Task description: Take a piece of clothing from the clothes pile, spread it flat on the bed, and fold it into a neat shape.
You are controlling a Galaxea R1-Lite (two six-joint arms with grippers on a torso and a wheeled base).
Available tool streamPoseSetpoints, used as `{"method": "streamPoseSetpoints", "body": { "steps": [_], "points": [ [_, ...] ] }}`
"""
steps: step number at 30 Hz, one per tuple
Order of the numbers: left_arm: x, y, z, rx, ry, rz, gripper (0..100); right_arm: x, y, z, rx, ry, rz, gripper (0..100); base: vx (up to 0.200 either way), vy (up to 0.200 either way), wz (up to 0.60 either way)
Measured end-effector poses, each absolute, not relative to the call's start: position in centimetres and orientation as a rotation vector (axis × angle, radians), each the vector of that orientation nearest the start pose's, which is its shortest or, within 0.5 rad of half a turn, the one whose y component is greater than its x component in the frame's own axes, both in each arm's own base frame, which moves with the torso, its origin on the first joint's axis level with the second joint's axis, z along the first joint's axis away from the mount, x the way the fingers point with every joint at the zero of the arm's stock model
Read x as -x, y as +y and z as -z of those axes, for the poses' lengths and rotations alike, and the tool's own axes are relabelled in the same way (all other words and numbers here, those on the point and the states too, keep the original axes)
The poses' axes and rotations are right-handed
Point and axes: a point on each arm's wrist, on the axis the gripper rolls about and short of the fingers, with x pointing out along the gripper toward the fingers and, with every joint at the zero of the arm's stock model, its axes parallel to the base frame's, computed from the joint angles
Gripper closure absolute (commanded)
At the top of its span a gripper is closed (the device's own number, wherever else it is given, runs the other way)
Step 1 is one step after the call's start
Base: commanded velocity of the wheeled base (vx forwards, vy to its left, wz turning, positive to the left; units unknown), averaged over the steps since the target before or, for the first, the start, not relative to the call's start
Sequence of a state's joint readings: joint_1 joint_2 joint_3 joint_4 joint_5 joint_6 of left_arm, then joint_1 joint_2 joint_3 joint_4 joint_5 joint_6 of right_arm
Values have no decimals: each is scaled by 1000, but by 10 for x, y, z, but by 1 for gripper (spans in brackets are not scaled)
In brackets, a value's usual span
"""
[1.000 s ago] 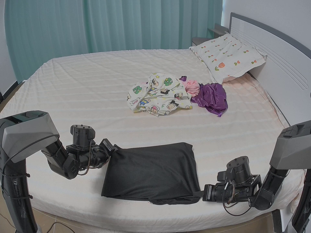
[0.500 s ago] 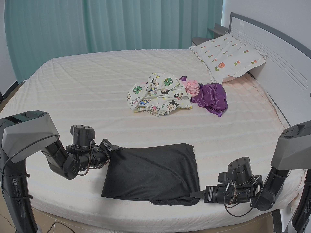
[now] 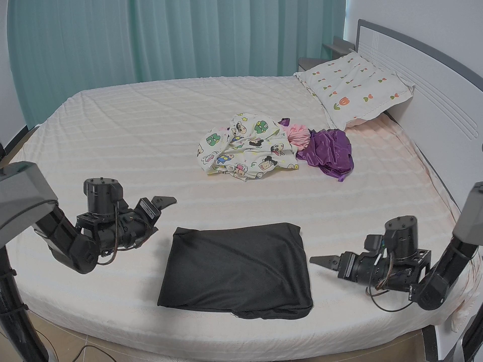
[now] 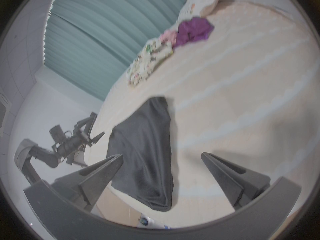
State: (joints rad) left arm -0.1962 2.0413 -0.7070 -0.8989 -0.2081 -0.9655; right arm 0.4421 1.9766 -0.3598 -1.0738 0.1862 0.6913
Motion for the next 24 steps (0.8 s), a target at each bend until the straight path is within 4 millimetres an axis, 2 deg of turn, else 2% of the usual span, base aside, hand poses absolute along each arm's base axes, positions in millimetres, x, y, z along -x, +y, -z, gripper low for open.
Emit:
{"method": "streamPoseSetpoints", "body": {
  "steps": [4, 8, 12, 16, 17, 20, 24],
  "points": [
    [-320, -64, -107, 931, 508, 193, 0, -239, 108, -74, -593, 611, -352, 0, 0, 0, 0],
    [-300, -59, -135, 896, 435, 232, 0, -223, 97, -105, -586, 509, -322, 0, 0, 0, 0],
    [-266, -52, -159, 838, 363, 270, 0, -196, 83, -136, -549, 432, -300, 0, 0, 0, 0],
    [-235, -46, -173, 782, 302, 293, 0, -169, 70, -155, -502, 387, -257, 0, 0, 0, 0],
    [-218, -43, -181, 749, 257, 300, 0, -155, 63, -161, -471, 374, -222, 0, 0, 0, 0],
    [-197, -38, -188, 706, 197, 293, 0, -136, 54, -169, -440, 344, -178, 0, 0, 0, 0],
    [-154, -29, -194, 600, 93, 254, 0, -102, 36, -177, -376, 274, -106, 0, 0, 0, 0]
  ]
}}
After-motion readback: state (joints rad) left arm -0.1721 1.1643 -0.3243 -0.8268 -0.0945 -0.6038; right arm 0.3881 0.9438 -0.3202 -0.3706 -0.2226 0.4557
